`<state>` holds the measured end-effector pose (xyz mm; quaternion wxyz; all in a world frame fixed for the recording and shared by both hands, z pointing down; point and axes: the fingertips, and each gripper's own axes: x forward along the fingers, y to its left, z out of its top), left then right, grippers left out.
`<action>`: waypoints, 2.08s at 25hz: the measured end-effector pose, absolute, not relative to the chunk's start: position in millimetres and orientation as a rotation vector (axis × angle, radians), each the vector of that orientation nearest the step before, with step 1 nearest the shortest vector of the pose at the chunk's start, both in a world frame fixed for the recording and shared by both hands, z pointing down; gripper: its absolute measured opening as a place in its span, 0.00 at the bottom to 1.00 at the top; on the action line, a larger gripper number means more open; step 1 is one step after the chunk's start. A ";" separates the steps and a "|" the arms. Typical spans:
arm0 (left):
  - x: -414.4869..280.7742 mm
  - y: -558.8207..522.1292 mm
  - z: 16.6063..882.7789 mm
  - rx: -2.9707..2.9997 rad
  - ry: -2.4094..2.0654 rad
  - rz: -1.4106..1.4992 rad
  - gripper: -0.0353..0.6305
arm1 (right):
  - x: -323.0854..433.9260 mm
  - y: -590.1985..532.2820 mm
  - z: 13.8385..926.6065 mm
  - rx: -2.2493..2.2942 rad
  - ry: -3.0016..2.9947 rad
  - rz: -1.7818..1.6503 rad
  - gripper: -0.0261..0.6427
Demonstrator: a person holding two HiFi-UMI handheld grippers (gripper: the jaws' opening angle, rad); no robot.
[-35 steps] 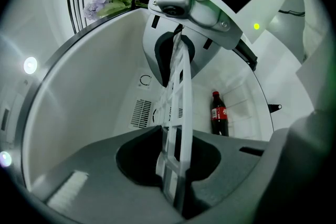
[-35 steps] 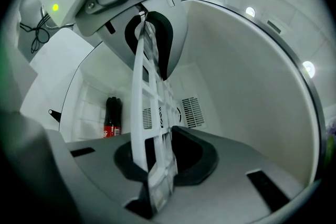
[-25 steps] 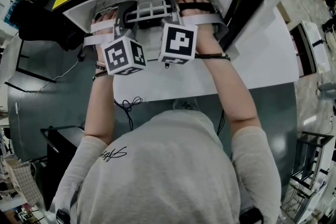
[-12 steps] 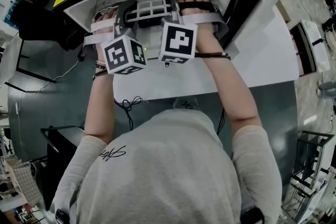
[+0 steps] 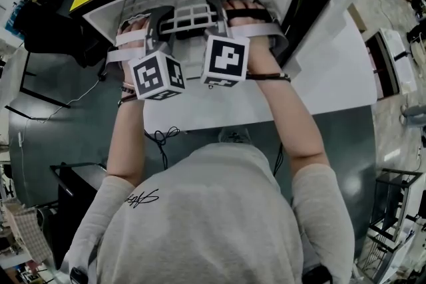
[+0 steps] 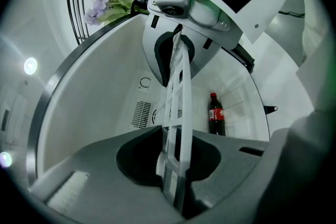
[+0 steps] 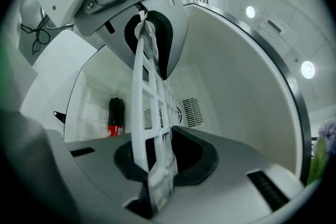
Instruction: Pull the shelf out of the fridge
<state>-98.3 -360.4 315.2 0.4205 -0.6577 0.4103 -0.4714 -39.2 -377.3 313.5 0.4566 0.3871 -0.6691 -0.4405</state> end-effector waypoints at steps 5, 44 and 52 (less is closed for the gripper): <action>-98.2 -357.1 314.8 -1.646 1.028 -1.181 0.12 | -39.1 -374.0 313.4 0.954 -1.649 -1.085 0.11; -97.0 -335.4 310.7 -1.638 1.022 -1.171 0.12 | -38.8 -350.9 310.5 0.955 -1.655 -1.072 0.11; -95.5 -333.1 311.8 -1.640 1.022 -1.173 0.12 | -36.0 -349.7 310.8 0.958 -1.641 -1.080 0.11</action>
